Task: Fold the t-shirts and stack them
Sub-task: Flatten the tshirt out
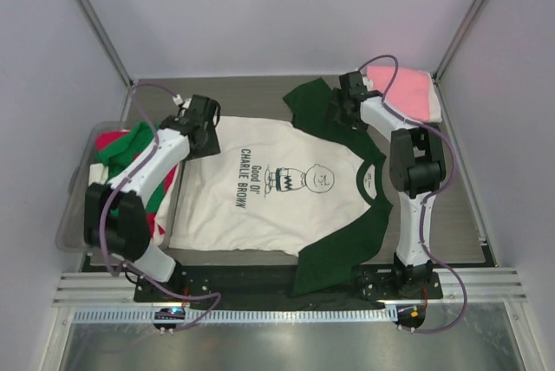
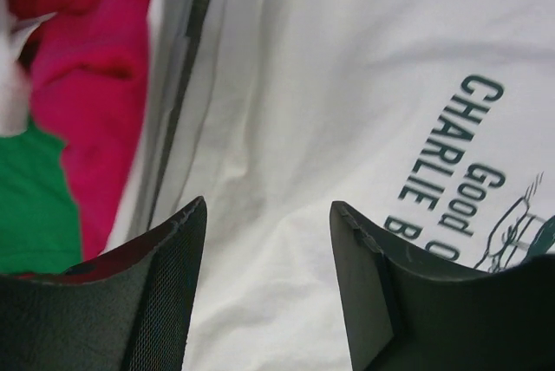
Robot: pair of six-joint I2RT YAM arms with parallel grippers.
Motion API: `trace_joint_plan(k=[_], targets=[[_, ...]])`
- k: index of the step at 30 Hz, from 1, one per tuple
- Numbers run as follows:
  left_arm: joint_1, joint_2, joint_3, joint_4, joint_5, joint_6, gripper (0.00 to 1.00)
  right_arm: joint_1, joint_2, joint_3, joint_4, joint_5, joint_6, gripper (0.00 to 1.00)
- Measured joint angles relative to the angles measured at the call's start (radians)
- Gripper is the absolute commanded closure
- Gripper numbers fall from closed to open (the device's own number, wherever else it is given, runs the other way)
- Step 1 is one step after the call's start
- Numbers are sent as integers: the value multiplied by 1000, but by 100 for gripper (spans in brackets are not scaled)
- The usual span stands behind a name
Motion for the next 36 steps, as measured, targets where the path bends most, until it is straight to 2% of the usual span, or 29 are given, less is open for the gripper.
trace_joint_plan(k=[7, 12, 14, 20, 24, 28, 31, 34, 36], targets=[[0, 384, 216, 53, 68, -53, 40, 7, 101, 92, -132, 121, -71, 0], [14, 607, 376, 67, 106, -67, 41, 8, 220, 275, -176, 140, -97, 0], [27, 653, 433, 64, 127, -74, 41, 5, 278, 370, -189, 142, -102, 0], [72, 779, 626, 53, 147, -85, 41, -11, 534, 805, -237, 171, -113, 0], [89, 854, 758, 43, 177, -90, 41, -31, 588, 898, -224, 177, -111, 0], [90, 855, 780, 32, 204, -92, 37, -41, 534, 802, -157, 140, -122, 0], [77, 786, 728, 19, 203, -92, 36, -39, 467, 736, -145, 109, -142, 0], [48, 608, 604, 0, 200, -103, 36, -20, 362, 682, -142, 88, -157, 0], [29, 434, 492, 10, 196, -117, 36, 6, 237, 587, -122, 83, -160, 0]])
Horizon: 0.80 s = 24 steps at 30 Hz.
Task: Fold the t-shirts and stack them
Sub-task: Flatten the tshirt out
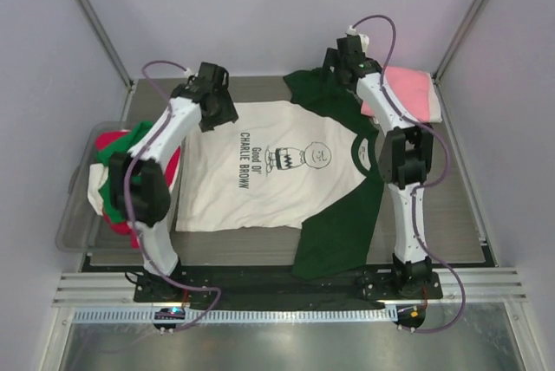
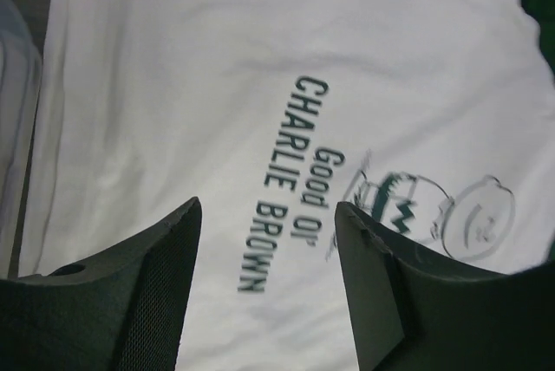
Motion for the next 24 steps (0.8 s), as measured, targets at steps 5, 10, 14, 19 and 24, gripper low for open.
trace_joint_plan(k=[5, 10, 14, 19, 24], targets=[[-23, -471, -329, 55, -11, -53, 36, 112, -471, -377, 57, 36, 24, 0], [-9, -747, -722, 77, -11, -137, 36, 239, -938, -850, 64, 88, 148, 0], [-10, -805, -970, 81, 23, -196, 37, 256, -1173, -1208, 5, 89, 283, 0], [-10, -763, -1033, 87, 19, -212, 38, 263, -1334, -1510, -102, 38, 413, 0], [58, -666, -961, 76, -37, -199, 38, 267, -1436, -1582, -148, -2, 482, 0]])
